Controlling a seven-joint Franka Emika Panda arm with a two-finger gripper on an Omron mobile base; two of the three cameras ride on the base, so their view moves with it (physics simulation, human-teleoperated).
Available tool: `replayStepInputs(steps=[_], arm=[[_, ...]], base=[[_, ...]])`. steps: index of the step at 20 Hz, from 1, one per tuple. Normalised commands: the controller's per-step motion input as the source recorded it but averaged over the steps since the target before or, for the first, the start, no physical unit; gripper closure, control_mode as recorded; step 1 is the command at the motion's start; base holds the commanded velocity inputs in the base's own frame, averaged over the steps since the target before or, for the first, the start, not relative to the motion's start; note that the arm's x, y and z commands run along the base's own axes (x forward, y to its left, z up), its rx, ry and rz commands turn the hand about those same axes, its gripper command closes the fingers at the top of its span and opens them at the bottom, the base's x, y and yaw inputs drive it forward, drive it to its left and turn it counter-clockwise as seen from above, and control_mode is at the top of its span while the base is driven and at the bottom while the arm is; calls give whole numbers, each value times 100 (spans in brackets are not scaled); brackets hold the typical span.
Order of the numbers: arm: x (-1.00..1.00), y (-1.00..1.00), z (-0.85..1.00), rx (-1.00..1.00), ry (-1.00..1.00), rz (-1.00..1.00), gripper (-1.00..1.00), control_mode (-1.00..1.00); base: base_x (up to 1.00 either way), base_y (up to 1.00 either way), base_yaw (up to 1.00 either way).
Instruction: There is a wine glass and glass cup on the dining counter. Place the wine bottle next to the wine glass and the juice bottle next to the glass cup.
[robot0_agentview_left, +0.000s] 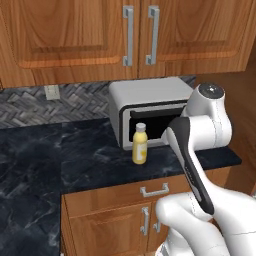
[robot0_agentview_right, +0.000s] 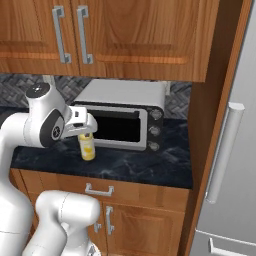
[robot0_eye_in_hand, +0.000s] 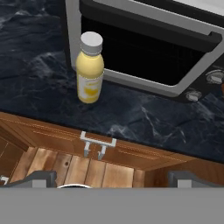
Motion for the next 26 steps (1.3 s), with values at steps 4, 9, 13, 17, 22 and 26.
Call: replayStepInputs(steps=[4, 9, 13, 17, 22, 26], arm=[[0, 0, 0, 0, 0, 0, -100, 100], [0, 0, 0, 0, 0, 0, -100, 100], [0, 0, 0, 0, 0, 0, -100, 100], [0, 0, 0, 0, 0, 0, -100, 100], [-9, -1, 2, 3, -10, 10, -100, -100], [-10, -1, 6, 12, -6, 30, -100, -100]], base=[[0, 0, 0], [0, 0, 0], [0, 0, 0], [0, 2, 0], [0, 0, 0], [0, 0, 0]])
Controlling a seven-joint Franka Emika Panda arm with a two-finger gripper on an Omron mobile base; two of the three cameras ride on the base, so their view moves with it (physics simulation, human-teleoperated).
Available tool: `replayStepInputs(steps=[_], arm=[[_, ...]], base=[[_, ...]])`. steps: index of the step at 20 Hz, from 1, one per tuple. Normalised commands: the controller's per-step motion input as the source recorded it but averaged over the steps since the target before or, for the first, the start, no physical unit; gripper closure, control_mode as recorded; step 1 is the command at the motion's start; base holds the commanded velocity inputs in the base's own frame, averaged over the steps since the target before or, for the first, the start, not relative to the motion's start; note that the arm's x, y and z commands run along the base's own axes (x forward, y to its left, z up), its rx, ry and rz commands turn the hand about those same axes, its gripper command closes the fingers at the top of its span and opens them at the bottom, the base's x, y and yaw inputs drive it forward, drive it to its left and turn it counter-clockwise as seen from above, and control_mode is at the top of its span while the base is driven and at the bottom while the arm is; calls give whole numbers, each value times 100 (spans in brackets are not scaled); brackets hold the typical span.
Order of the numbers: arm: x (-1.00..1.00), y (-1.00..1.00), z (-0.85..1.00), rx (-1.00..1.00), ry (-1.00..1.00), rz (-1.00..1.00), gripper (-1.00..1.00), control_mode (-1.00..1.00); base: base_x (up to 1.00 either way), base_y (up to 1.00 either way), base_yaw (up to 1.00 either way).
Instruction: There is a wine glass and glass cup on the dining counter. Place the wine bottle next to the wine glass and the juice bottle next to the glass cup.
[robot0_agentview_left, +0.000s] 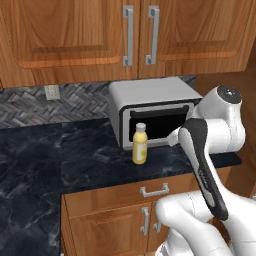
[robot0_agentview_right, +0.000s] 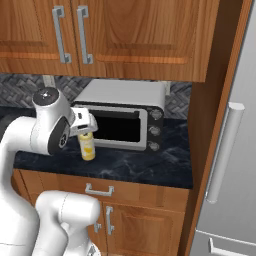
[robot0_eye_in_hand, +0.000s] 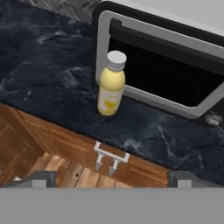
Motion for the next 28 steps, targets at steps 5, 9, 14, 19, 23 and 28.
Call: replayStepInputs(steps=[5, 9, 14, 19, 23, 28], arm=[[-18, -5, 1, 9, 0, 56, -100, -100], [-15, -2, 0, 7, 0, 51, -100, -100], [-3, -1, -1, 3, -2, 35, -100, -100], [3, 8, -7, 2, -16, 6, -100, -100], [8, 15, -5, 6, -17, -11, -100, -100], [6, 9, -4, 13, -8, -12, -100, -100]], base=[[0, 0, 0], [0, 0, 0], [0, 0, 0], [0, 0, 0], [0, 0, 0], [0, 0, 0]])
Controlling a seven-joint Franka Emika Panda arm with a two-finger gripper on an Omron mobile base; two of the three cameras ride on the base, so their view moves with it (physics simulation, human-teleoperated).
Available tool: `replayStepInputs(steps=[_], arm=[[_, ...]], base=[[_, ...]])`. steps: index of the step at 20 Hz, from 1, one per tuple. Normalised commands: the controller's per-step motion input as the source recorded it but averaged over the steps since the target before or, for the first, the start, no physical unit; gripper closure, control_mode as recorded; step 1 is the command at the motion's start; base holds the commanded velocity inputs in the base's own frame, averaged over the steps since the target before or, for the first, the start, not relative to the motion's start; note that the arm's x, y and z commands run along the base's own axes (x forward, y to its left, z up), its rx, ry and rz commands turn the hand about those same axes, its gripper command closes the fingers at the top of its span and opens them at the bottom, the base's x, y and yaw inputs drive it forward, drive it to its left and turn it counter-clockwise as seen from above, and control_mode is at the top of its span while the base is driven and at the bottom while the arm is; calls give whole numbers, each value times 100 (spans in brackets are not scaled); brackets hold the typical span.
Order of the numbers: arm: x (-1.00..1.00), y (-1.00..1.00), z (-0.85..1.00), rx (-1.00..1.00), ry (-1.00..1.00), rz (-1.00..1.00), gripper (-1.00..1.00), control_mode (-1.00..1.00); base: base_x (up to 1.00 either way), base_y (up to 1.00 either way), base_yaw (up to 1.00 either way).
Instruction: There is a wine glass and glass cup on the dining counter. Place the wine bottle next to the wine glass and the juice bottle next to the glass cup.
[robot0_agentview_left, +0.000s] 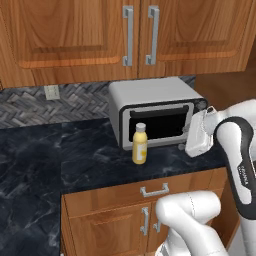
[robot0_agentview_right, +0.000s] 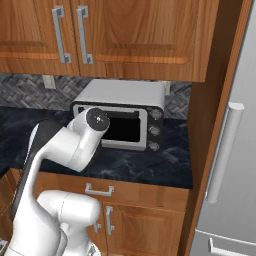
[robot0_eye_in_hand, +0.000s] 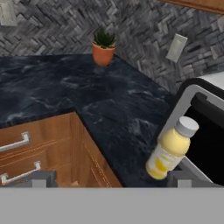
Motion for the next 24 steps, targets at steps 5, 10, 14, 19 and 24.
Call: replayStepInputs(steps=[5, 10, 14, 19, 24], arm=[[14, -3, -1, 25, 2, -2, -100, -100], [19, -2, -1, 25, 1, 0, -100, -100], [22, 1, -3, 18, 0, 0, -100, -100], [28, 9, -6, 4, 0, 0, -100, -100], [33, 10, -9, 0, 0, 0, -100, -100]], base=[[0, 0, 0], [0, 0, 0], [0, 0, 0], [0, 0, 0], [0, 0, 0]])
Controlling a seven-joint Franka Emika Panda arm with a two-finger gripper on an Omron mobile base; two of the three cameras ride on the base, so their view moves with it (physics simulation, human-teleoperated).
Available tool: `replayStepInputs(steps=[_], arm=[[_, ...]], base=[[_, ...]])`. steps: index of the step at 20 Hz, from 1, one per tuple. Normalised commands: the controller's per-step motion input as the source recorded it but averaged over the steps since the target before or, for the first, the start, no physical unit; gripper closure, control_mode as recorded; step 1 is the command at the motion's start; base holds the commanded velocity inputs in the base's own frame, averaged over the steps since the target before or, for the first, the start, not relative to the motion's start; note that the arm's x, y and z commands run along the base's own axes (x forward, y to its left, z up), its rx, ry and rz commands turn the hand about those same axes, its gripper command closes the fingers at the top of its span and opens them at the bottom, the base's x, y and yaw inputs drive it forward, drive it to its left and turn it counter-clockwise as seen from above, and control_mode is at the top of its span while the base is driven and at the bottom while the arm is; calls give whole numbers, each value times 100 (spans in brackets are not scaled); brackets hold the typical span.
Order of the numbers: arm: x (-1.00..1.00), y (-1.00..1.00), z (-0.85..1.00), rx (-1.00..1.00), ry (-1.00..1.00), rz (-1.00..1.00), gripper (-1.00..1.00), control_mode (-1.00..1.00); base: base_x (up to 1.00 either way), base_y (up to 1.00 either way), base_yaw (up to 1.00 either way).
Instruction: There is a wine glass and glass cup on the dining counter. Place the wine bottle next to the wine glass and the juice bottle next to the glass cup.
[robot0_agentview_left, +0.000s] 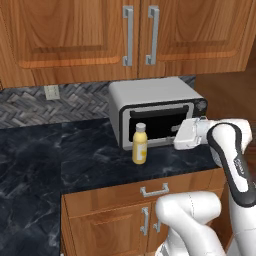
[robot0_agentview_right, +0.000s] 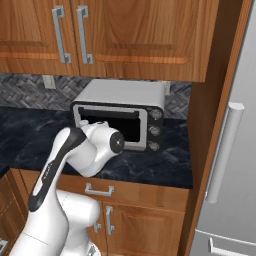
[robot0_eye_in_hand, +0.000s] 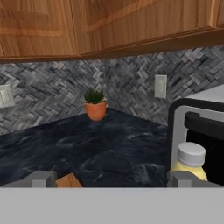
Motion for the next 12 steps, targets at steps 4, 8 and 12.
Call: replayStepInputs(steps=[4, 8, 12], arm=[[37, 2, -14, 0, 0, 0, -100, -100], [41, 0, -20, 0, 0, 0, -100, -100], [41, 0, -27, 1, 0, 0, -100, -100]], base=[[0, 0, 0], [0, 0, 0], [0, 0, 0]])
